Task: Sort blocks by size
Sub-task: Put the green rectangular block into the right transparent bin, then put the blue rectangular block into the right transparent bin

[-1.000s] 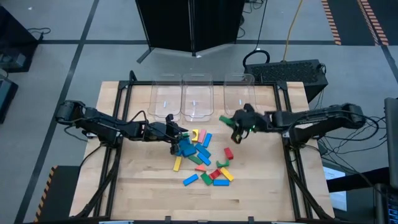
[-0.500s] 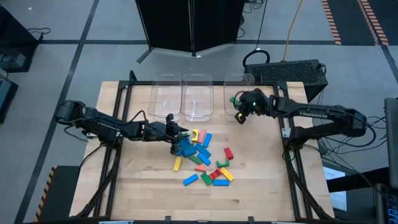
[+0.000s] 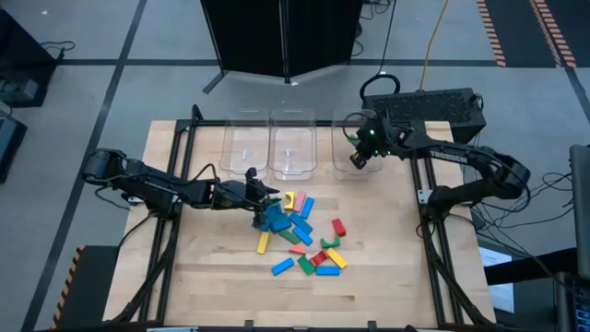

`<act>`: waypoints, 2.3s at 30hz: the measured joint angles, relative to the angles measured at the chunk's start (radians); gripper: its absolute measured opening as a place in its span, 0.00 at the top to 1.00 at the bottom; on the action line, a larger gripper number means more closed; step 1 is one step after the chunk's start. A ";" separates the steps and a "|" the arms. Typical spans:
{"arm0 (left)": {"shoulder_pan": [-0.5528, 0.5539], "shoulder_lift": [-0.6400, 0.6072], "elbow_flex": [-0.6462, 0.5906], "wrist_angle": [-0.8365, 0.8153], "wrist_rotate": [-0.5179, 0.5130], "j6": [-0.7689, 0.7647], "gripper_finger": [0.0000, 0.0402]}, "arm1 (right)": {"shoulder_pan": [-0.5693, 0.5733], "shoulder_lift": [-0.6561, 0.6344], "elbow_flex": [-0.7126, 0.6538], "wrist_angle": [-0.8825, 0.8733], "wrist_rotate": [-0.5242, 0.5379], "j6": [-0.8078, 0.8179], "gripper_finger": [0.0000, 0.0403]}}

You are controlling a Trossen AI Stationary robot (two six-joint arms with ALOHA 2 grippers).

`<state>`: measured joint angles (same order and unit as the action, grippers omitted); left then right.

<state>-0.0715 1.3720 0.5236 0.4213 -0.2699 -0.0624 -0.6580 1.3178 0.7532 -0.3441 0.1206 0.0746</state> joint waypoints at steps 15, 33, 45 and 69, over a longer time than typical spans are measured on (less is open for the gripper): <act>0.000 0.000 0.000 0.004 0.000 0.000 0.69 | -0.063 0.340 0.224 -0.103 -0.049 -0.086 0.73; 0.000 0.000 0.000 0.004 -0.001 -0.001 0.69 | -0.062 0.406 0.238 -0.110 -0.044 -0.111 0.57; 0.000 0.000 0.000 -0.002 -0.024 -0.003 0.69 | -0.033 0.245 0.238 -0.147 -0.042 -0.120 0.53; 0.000 0.000 0.001 -0.010 -0.072 -0.002 0.69 | 0.481 0.042 0.238 -0.131 -0.045 -0.333 0.53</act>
<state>-0.0712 1.3720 0.5247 0.4110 -0.3415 -0.0643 -0.1773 1.3601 0.9909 -0.4749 0.0761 -0.2582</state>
